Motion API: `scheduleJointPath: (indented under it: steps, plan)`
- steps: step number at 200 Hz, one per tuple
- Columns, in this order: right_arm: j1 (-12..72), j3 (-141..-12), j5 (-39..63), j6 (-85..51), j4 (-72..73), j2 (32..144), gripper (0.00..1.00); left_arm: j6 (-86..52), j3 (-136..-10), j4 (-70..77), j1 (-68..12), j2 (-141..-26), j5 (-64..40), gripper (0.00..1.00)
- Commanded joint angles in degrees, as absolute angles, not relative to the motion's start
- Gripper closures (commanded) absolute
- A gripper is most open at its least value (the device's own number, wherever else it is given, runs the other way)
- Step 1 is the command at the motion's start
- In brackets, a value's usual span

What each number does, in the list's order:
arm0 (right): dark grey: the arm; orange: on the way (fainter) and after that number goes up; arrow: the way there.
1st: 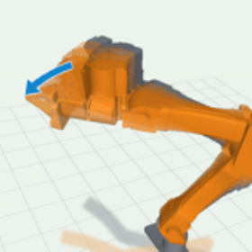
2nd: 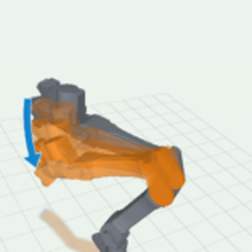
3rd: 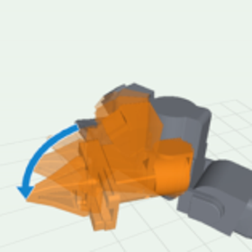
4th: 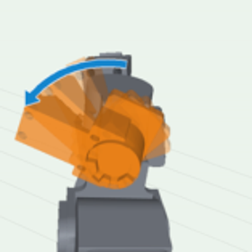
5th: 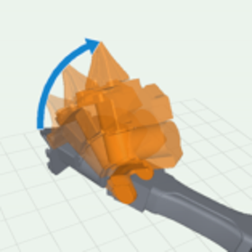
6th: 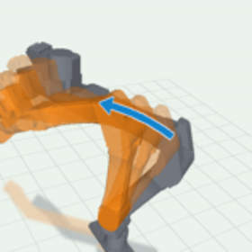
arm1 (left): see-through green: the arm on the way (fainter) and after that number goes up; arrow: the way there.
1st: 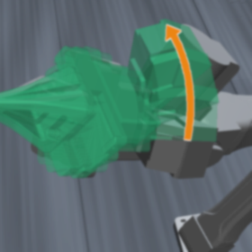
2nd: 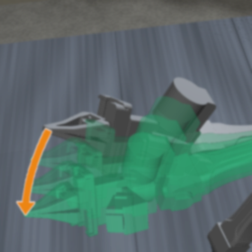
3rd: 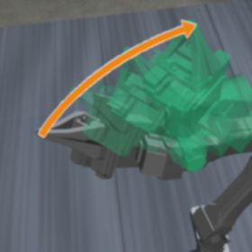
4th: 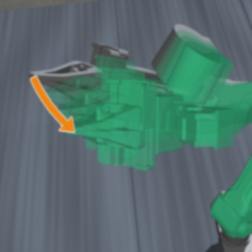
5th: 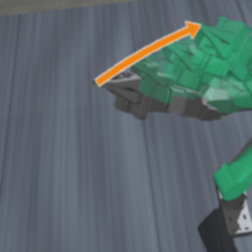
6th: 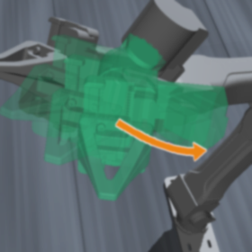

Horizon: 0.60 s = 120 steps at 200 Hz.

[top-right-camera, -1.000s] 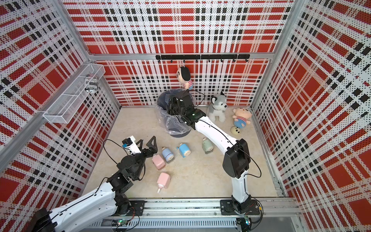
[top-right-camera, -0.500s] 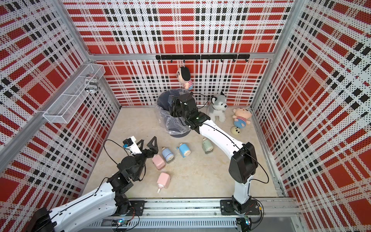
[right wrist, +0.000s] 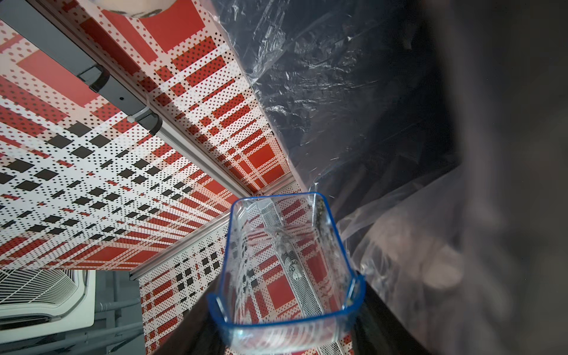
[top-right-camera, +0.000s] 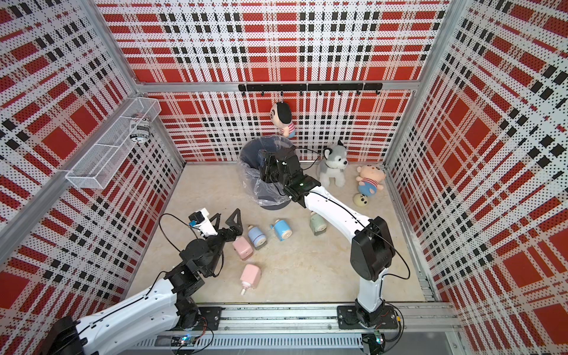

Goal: Take out the pencil sharpener tray and clean the shavings
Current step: Pour the shavings into the trash bin.

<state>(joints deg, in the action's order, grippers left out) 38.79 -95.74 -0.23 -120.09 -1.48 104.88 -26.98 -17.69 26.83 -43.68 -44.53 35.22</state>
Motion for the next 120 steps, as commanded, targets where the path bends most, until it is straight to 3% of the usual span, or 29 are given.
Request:
scheduleJointPath:
  steps: [1,62,120]
  plan:
    - [38.3,-97.2,0.4,-124.8,-1.3,104.4,0.56,-24.7,-17.2,29.6,-44.7,-45.5,34.3,0.02]
    - [38.1,-99.2,0.0,-123.2,-3.0,102.1,0.56,-19.2,-18.9,31.9,-50.4,-49.5,36.7,0.02]
    - [38.1,-104.1,0.7,-123.8,-4.0,104.5,0.56,-18.8,-18.4,32.6,-50.7,-49.3,37.6,0.02]
